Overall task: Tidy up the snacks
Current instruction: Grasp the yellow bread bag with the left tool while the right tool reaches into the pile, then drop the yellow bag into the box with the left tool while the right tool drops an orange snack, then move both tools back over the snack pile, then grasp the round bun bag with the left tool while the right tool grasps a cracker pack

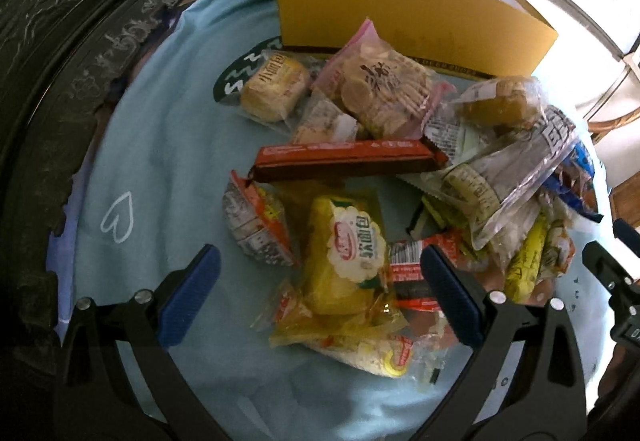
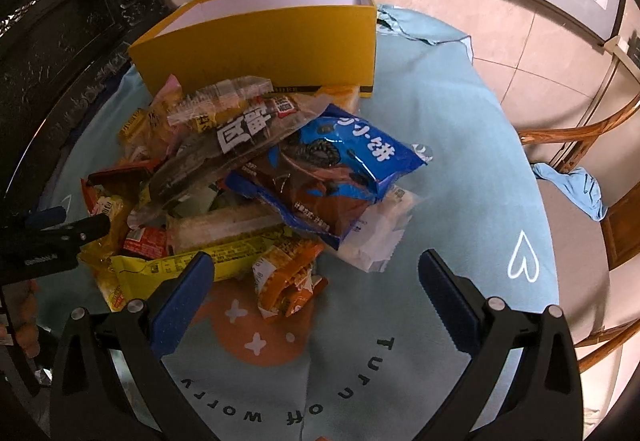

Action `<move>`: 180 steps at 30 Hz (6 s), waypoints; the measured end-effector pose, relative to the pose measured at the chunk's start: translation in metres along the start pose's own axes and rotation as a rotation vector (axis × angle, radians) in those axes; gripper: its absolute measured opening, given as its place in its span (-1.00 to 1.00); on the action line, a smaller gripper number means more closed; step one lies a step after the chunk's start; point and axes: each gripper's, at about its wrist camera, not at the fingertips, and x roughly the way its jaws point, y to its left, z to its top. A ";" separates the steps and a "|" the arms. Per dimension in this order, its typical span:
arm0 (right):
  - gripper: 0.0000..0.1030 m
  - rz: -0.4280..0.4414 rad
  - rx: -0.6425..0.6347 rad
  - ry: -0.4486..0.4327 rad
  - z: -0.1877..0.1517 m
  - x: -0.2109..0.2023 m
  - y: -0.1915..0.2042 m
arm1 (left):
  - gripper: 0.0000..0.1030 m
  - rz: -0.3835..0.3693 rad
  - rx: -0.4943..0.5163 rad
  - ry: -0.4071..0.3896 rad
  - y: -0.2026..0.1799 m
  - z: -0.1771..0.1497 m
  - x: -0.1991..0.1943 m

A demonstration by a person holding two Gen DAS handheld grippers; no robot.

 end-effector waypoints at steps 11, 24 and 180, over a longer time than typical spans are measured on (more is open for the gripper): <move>0.97 0.001 -0.048 -0.006 0.009 0.001 0.000 | 0.00 0.110 0.080 0.027 -0.029 -0.011 0.014; 0.97 -0.004 -0.121 0.004 0.010 0.001 -0.015 | -0.35 0.018 -0.085 -0.019 -0.001 -0.008 -0.005; 0.26 0.061 0.051 0.232 0.149 0.120 -0.017 | -0.21 0.078 -0.048 0.045 0.054 0.126 0.084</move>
